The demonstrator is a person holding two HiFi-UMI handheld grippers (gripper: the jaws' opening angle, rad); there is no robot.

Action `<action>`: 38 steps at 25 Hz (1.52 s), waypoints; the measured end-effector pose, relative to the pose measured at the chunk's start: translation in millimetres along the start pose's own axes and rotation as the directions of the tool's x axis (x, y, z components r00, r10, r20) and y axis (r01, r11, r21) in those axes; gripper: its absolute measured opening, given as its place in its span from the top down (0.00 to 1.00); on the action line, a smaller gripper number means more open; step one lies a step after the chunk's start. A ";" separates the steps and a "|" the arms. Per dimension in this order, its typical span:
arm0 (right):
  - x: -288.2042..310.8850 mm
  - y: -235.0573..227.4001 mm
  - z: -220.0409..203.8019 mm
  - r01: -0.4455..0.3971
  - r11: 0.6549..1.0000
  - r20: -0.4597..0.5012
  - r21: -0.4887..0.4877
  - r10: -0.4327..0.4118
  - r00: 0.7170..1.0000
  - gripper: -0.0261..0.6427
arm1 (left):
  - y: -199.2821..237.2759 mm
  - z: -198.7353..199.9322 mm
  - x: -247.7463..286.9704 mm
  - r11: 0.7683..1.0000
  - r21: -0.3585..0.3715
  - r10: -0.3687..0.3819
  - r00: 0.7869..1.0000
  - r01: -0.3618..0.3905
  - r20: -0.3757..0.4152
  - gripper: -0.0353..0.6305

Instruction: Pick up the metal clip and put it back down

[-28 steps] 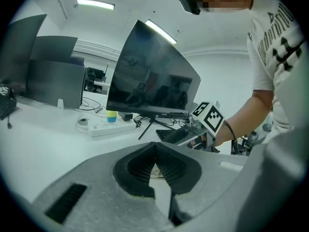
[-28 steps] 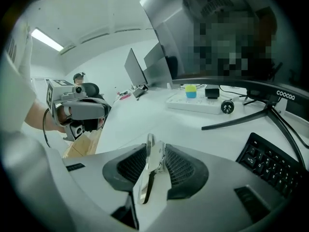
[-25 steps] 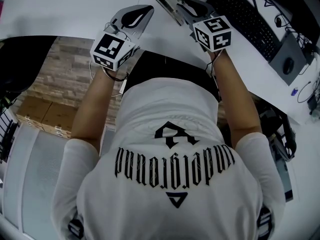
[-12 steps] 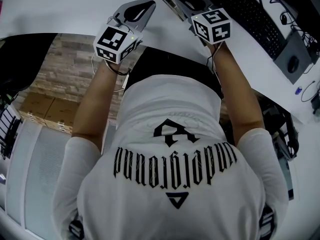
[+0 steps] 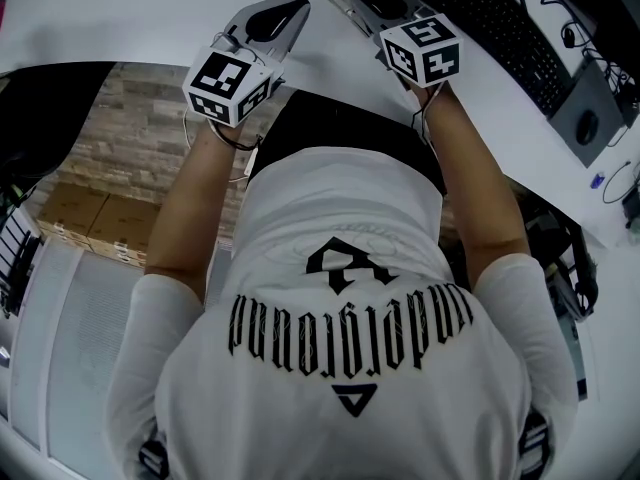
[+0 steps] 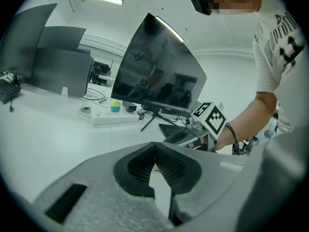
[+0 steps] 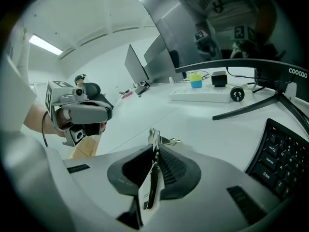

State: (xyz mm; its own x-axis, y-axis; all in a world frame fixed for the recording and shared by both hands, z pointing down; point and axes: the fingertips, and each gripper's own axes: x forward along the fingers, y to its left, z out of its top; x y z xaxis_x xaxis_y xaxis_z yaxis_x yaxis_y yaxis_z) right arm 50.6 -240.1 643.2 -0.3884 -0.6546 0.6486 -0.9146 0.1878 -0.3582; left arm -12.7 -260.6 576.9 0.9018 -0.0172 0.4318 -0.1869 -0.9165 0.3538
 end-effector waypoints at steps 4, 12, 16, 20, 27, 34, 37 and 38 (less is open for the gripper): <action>0.5 7.1 -0.7 -0.004 1.000 -0.008 -0.020 0.004 1.000 0.90 | -2.1 -0.8 -5.1 1.000 -0.005 0.004 1.000 -0.004 0.005 0.93; -12.6 24.0 11.8 0.005 0.998 0.014 -0.070 -0.004 1.000 0.90 | -5.5 4.6 -22.4 1.000 0.007 0.013 1.000 -0.013 0.019 0.93; -24.5 31.8 20.2 0.018 0.994 0.026 -0.106 -0.015 1.000 0.90 | -12.3 12.0 -29.8 1.000 0.026 0.008 1.000 -0.008 0.029 0.93; -41.0 43.3 33.5 0.029 0.991 0.052 -0.129 -0.023 0.998 0.90 | -18.4 23.3 -41.2 0.999 0.040 0.006 0.999 -0.008 0.046 0.93; -82.2 67.2 53.0 0.058 0.984 0.103 -0.167 -0.041 0.994 0.90 | -35.9 38.8 -67.3 0.998 0.060 0.003 0.997 -0.007 0.073 0.93; -128.5 77.2 68.0 0.128 0.976 0.171 -0.177 -0.098 0.980 0.90 | -52.0 53.2 -83.6 0.995 0.099 -0.025 0.996 0.015 0.092 0.93; -149.9 80.5 70.0 0.158 0.973 0.198 -0.166 -0.124 0.972 0.90 | -65.9 58.9 -86.2 0.992 0.114 -0.054 0.994 0.044 0.090 0.93; -156.8 81.1 70.4 0.167 0.973 0.206 -0.161 -0.133 0.970 0.90 | -70.3 61.3 -86.6 0.992 0.119 -0.063 0.994 0.053 0.089 0.93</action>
State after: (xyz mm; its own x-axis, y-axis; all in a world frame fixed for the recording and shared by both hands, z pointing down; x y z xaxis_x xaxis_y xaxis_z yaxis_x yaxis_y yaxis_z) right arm 45.2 -173.8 465.2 -0.2322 -0.8104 0.5379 -0.9727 0.1911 -0.1319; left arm -53.9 -219.2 463.7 0.9430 0.0053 0.3327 -0.0916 -0.9571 0.2750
